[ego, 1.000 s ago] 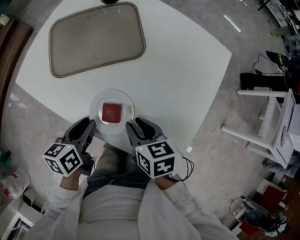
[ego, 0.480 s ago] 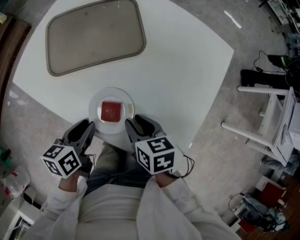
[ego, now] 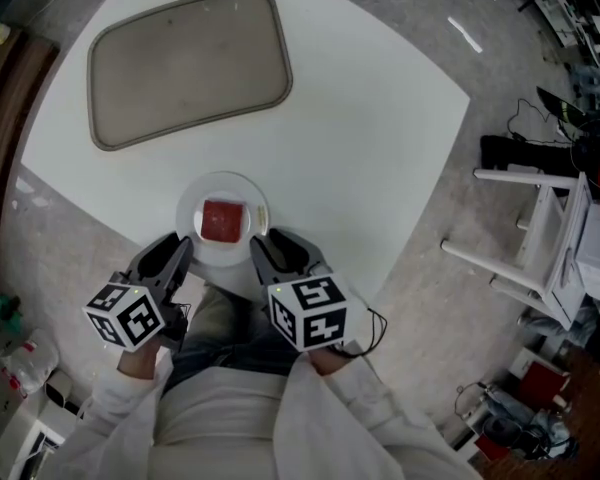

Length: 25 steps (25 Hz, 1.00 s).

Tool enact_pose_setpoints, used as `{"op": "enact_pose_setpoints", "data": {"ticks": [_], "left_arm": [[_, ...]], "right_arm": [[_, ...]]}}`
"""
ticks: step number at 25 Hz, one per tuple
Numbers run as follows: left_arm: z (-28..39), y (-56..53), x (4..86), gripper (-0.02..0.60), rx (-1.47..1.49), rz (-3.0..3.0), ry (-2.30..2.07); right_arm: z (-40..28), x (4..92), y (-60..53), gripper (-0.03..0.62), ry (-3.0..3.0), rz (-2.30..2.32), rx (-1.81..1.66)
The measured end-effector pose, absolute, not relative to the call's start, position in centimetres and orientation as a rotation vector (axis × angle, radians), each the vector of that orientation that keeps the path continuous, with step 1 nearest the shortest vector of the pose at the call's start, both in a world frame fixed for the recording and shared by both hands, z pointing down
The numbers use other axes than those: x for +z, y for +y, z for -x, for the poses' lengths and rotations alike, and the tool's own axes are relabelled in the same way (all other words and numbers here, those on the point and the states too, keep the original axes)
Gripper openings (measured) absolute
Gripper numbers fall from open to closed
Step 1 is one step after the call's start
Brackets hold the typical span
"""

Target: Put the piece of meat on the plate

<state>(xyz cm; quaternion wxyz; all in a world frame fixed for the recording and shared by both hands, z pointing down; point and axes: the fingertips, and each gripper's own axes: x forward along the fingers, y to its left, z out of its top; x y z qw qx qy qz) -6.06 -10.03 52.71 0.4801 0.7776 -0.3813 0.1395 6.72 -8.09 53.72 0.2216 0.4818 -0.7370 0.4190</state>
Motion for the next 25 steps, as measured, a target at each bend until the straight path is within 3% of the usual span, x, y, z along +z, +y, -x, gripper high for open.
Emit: {"op": "enact_pose_setpoints", "data": {"ticks": [25], "left_arm": [[5.4, -10.2, 53.0, 0.074, 0.448, -1.939, -0.888]], "right_arm": [[-7.6, 53.5, -9.1, 0.098, -2.004, -1.388, 1.161]]}}
